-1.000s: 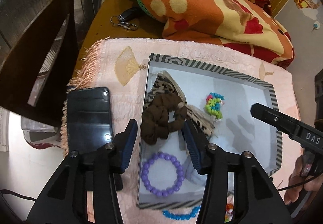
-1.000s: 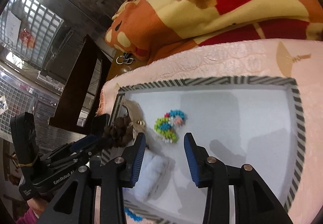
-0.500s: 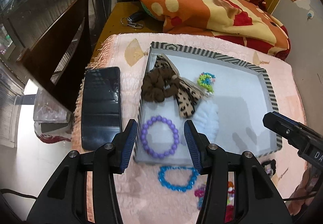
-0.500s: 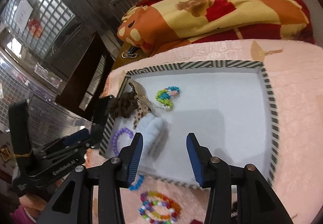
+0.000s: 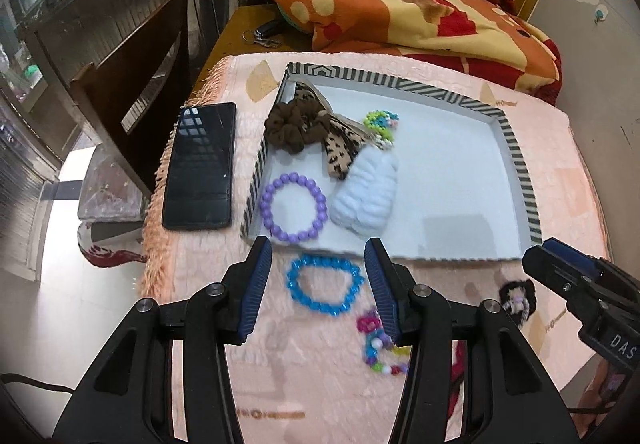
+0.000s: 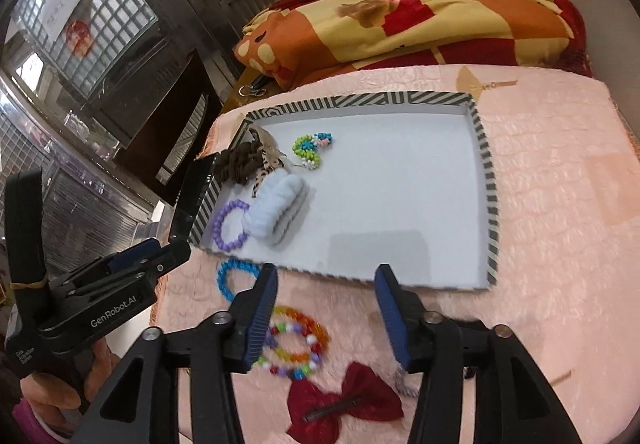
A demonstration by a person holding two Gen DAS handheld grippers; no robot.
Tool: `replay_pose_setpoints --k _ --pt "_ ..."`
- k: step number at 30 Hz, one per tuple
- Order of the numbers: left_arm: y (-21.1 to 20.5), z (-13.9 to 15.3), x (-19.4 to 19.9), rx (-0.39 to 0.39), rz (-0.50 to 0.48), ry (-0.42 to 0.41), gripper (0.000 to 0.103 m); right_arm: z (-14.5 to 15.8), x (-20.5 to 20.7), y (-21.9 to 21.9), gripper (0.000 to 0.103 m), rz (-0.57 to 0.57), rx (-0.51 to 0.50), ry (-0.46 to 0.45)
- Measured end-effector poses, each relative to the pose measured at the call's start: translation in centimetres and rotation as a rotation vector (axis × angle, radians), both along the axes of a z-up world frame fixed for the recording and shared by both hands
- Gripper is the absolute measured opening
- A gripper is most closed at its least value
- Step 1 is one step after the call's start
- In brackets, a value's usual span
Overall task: Organize jewelry
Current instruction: 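Withdraw both open tools from the tray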
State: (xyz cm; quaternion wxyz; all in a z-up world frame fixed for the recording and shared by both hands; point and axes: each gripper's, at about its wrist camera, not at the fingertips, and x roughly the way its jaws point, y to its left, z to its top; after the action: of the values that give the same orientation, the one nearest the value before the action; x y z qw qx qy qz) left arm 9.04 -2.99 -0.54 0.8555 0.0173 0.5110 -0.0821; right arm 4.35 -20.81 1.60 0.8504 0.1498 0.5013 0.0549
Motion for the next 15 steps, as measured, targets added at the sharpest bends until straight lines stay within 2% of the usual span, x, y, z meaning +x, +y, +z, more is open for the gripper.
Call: replay_pose_setpoints --k 15 --pt "-1.7 0.9 -5.8 0.010 0.022 -0.022 0.048 0.8 -4.5 -0.6 0.054 0.026 -0.001 -0.016"
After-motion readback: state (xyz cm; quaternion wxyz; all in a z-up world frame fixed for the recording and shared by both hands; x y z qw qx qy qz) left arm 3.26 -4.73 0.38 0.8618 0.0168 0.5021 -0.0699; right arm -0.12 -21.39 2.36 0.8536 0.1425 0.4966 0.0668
